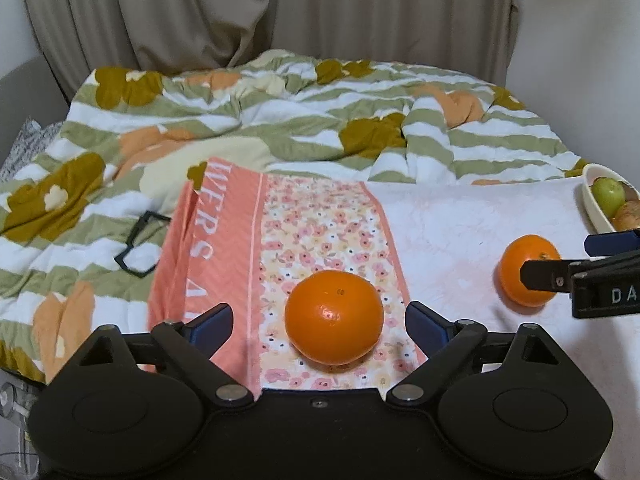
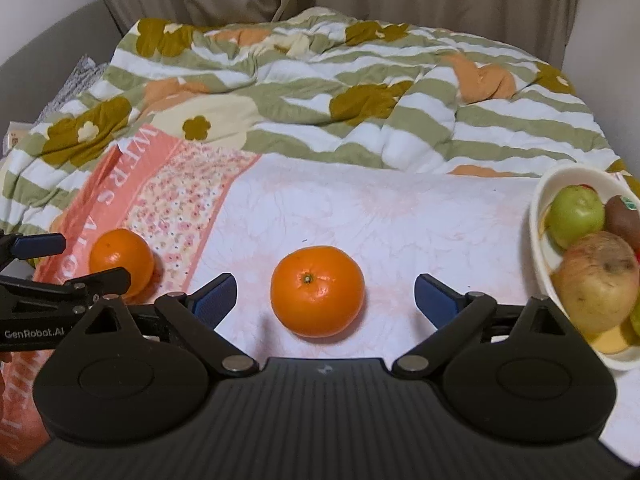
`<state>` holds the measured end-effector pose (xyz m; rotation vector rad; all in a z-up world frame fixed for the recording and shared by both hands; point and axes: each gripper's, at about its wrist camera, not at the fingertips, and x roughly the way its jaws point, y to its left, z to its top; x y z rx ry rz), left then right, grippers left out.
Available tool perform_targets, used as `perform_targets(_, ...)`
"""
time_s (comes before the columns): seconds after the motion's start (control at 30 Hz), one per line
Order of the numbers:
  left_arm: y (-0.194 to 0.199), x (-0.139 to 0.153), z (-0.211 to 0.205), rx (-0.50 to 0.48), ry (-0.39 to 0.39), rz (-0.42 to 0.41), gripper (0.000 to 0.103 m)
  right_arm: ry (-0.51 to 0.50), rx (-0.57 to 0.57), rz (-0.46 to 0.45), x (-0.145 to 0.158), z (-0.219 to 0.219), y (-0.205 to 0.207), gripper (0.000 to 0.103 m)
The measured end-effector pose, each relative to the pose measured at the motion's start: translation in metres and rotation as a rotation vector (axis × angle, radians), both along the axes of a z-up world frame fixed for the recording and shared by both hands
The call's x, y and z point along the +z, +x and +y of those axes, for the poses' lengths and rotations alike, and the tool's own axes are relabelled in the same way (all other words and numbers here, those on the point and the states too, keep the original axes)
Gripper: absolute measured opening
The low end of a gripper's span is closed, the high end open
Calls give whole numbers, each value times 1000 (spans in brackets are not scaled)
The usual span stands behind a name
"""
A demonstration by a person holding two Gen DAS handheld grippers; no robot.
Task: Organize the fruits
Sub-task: 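Withdraw both tools from the bowl toward the two remaining oranges, then grasp an orange with the left tool while the right tool grasps the other orange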
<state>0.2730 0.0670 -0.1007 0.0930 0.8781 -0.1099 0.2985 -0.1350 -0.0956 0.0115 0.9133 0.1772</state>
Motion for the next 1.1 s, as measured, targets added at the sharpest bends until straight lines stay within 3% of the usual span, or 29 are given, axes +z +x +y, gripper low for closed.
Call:
perform_targets(0.13,8,-12,-1,14,1,26,92,-11,4,14,-10,4,5,103)
perform_targets(0.33,15,-19,1,9,-67,63,65,-23,21,23,-16,7,8,103)
perform_targets(0.8,-5,-18,17,58,-97,62,64,-46,43,23,-21,17,10,83)
perform_targets(0.87,-9,-18,20,65,-97,62,64,-61,37,19,-21,19,10,75)
perform_targets(1.1,-27,-2,23,80,-110,29,64,-47,39,-1,-12,18,2,74)
